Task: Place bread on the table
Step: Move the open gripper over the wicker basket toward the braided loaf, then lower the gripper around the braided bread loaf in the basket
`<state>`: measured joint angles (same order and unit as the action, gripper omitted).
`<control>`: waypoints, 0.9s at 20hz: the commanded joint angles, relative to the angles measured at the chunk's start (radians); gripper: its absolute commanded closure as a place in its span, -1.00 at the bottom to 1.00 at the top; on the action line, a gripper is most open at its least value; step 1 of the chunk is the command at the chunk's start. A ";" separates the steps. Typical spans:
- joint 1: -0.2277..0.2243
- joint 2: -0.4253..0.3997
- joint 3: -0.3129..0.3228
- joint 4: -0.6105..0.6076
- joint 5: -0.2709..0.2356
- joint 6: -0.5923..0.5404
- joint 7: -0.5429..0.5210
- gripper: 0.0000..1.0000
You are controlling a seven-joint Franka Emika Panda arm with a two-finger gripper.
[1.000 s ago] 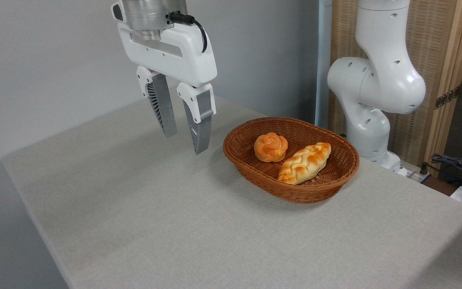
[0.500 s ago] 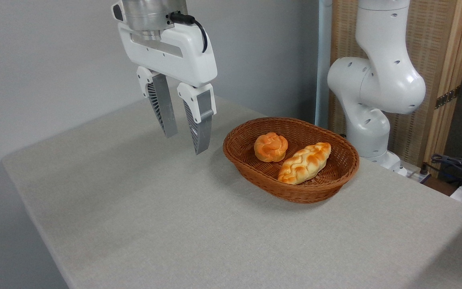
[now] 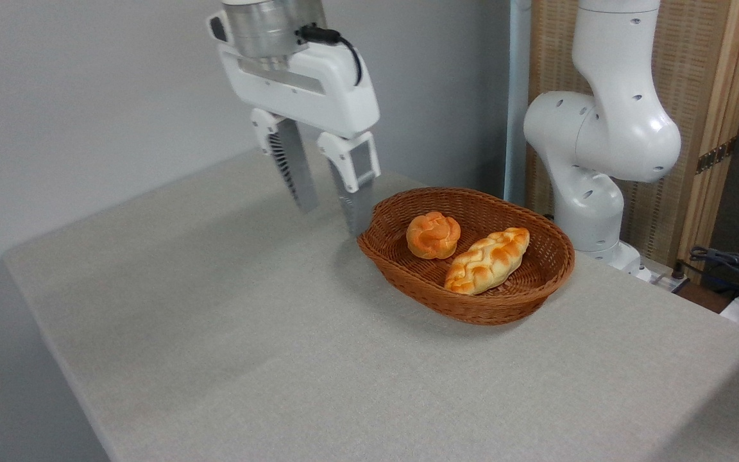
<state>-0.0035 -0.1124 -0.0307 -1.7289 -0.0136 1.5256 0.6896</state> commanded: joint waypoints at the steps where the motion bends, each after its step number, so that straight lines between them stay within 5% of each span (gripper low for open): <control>1: -0.003 -0.134 0.015 -0.165 0.011 -0.013 0.049 -1.00; 12: -0.004 -0.482 0.044 -0.679 0.044 0.057 0.179 -1.00; 18: -0.016 -0.596 0.199 -0.794 0.075 0.090 0.307 -1.00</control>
<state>-0.0029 -0.6434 0.0880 -2.4734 0.0428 1.5911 0.9265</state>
